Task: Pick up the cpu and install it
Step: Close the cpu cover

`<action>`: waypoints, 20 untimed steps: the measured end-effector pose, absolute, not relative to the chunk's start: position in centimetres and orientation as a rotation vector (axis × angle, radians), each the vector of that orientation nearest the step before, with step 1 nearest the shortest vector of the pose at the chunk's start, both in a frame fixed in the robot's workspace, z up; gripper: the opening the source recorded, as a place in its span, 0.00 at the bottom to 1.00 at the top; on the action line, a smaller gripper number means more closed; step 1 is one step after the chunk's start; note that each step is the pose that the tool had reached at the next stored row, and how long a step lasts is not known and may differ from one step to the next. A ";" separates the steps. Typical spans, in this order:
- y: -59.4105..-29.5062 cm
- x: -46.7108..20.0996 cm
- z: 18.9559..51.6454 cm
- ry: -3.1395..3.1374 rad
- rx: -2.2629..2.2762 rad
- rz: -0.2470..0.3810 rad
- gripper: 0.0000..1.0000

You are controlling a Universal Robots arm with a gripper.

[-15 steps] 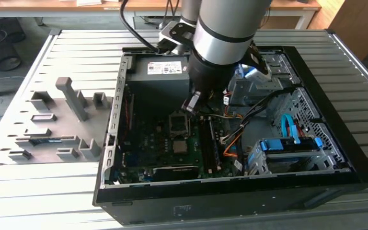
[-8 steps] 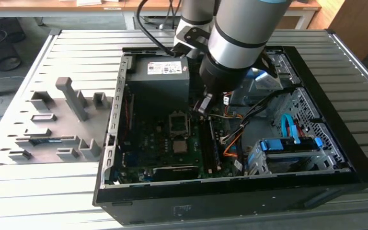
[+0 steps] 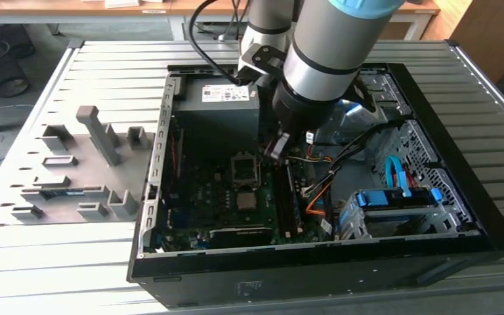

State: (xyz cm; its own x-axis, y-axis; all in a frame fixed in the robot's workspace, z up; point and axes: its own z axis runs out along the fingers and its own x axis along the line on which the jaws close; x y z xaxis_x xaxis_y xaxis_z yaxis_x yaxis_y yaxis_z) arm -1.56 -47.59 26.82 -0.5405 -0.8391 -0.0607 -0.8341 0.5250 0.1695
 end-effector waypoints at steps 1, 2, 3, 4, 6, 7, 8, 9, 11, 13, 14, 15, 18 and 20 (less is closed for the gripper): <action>-47.6 -1.6 26.7 -2.717 1.493 -0.278 0.10; -47.6 -1.6 26.5 -2.717 1.494 -0.278 0.10; -47.6 -1.6 26.3 -2.717 1.495 -0.278 0.10; -47.6 -1.6 26.2 -2.716 1.495 -0.278 0.10; -47.6 -1.6 25.8 -2.717 1.494 -0.278 0.10; -47.6 -1.8 25.6 -2.716 1.495 -0.278 0.10; -47.6 -1.9 25.4 -2.716 1.495 -0.278 0.10; -47.6 -2.0 25.2 -2.717 1.495 -0.278 0.10; -47.6 -2.1 24.9 -2.717 1.495 -0.278 0.10; -47.6 -2.1 24.6 -2.716 1.495 -0.278 0.10; -47.6 -2.1 24.4 -2.716 1.495 -0.278 0.10; -47.6 -2.1 24.3 -2.716 1.495 -0.278 0.10; -47.4 -2.1 23.8 -2.715 1.497 -0.278 0.10; -47.1 -2.1 23.5 -2.713 1.500 -0.278 0.10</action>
State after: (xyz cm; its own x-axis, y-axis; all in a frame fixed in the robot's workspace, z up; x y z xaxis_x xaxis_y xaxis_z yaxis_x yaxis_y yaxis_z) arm -2.06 -47.07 23.48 -0.5354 -0.8424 -0.0610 -0.8372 0.5199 0.1698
